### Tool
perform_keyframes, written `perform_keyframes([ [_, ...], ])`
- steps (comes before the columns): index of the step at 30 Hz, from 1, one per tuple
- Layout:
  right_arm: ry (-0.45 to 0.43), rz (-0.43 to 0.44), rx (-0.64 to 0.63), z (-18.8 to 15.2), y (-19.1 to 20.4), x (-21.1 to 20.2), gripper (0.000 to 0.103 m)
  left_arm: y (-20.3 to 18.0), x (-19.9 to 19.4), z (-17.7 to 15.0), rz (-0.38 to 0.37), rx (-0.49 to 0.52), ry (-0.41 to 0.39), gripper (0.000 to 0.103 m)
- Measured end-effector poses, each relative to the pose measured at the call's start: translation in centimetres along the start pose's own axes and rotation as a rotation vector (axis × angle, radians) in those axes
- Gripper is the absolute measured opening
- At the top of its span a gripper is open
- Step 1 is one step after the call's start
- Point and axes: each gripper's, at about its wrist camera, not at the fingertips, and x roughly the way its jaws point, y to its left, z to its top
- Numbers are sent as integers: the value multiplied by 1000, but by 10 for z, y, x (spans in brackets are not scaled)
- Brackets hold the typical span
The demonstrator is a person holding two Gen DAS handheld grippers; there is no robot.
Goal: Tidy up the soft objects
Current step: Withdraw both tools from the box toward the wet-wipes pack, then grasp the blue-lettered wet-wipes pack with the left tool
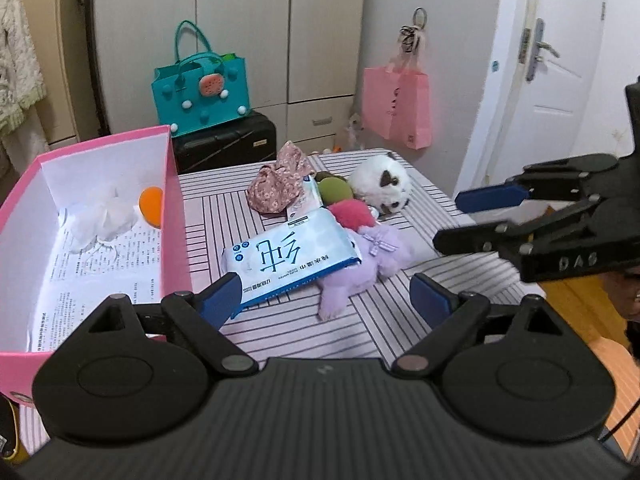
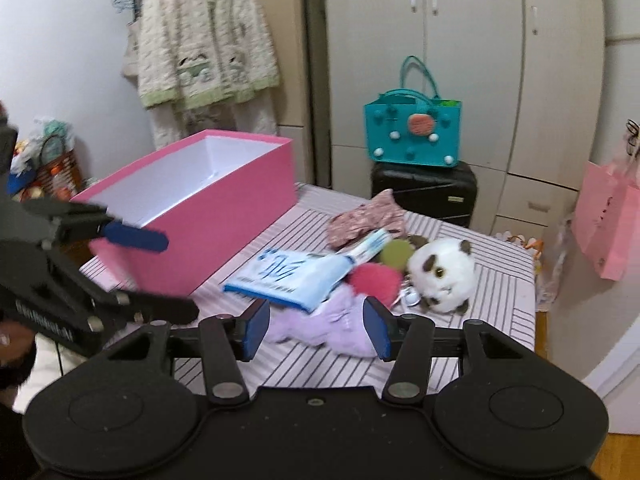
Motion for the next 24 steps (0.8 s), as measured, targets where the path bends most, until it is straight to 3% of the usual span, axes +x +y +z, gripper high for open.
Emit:
perform_keyframes([
  [5,-20,14,-16,4,-11,17,57,3,28,3,-29,-85,40,78],
  [8,-23,24,-13,5,-19,29,57,9,43,4,-36,-171,55,76],
  [12,-8,66,34,9,-34,48,57,16,58,5,8,-250,47,75],
  [19,61,122,72,21,-47,85,56,24,78,0,103,-334,18,71],
  [21,91,154,92,23,-50,97,53,26,84,-3,101,-349,30,63],
  [24,140,194,123,25,-51,112,49,31,90,-7,92,-375,45,62],
])
